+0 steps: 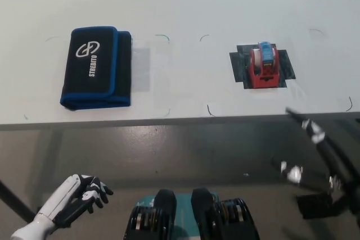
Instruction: Use the right hand to move the tape on the right hand side to the notebook on the left hand side
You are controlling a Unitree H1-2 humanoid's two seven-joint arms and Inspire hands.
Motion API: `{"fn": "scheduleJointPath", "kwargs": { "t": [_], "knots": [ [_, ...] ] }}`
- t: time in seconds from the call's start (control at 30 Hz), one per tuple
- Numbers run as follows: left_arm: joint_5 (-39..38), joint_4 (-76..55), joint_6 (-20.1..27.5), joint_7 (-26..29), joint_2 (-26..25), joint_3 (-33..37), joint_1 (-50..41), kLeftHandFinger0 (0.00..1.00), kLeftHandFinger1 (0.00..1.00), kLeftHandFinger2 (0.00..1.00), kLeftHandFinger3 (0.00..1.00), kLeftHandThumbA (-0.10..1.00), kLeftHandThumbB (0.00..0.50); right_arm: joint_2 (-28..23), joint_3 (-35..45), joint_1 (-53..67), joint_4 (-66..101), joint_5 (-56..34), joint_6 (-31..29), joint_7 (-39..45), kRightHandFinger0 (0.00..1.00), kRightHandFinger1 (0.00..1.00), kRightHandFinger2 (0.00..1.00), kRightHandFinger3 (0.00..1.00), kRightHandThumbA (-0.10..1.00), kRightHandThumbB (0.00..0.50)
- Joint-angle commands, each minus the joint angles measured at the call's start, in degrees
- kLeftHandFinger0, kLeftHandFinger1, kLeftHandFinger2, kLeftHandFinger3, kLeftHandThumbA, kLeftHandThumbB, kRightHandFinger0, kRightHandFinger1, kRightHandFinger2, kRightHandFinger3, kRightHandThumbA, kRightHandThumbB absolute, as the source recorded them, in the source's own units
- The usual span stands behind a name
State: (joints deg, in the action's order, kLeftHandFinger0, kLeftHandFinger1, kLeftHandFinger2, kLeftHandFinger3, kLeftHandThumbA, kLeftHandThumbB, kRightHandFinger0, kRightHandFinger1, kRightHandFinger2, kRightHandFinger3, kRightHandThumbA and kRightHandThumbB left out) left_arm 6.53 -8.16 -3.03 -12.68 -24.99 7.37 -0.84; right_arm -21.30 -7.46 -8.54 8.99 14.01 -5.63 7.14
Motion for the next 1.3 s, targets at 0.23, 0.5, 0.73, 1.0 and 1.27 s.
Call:
{"fn": "scheduleJointPath", "kwargs": {
  "t": [0.23,0.5,0.73,1.0,1.27],
  "knots": [
    [0.9,-1.4,0.8,-0.3,1.1,-0.4,0.3,0.36,0.40,0.54,0.84,0.83,0.152,2.8,5.0,-16.6,1.9,-2.3,6.1,0.1,1.00,1.00,1.00,1.00,0.71,0.323],
    [0.8,-0.8,1.6,-0.6,1.8,-0.7,0.5,0.37,0.40,0.55,0.84,0.81,0.136,3.1,4.8,-28.8,-6.3,-1.6,7.5,0.4,1.00,1.00,1.00,1.00,0.85,0.423],
    [1.4,-1.4,0.9,-0.7,1.6,-0.7,0.6,0.39,0.42,0.55,0.81,0.86,0.164,4.3,4.7,-35.5,-17.8,-3.5,5.5,0.1,1.00,1.00,1.00,1.00,0.89,0.478],
    [1.5,-1.4,0.4,-0.7,1.8,-0.9,0.8,0.40,0.42,0.56,0.83,0.86,0.162,5.3,4.4,-40.6,-29.3,-3.9,2.1,0.1,1.00,1.00,1.00,1.00,0.84,0.463],
    [1.8,-1.4,1.0,-0.4,1.9,-1.1,0.2,0.38,0.42,0.55,0.83,0.86,0.161,7.2,6.1,-46.3,-45.0,-6.7,-2.9,-0.4,1.00,1.00,1.00,1.00,0.88,0.472]
  ]
}}
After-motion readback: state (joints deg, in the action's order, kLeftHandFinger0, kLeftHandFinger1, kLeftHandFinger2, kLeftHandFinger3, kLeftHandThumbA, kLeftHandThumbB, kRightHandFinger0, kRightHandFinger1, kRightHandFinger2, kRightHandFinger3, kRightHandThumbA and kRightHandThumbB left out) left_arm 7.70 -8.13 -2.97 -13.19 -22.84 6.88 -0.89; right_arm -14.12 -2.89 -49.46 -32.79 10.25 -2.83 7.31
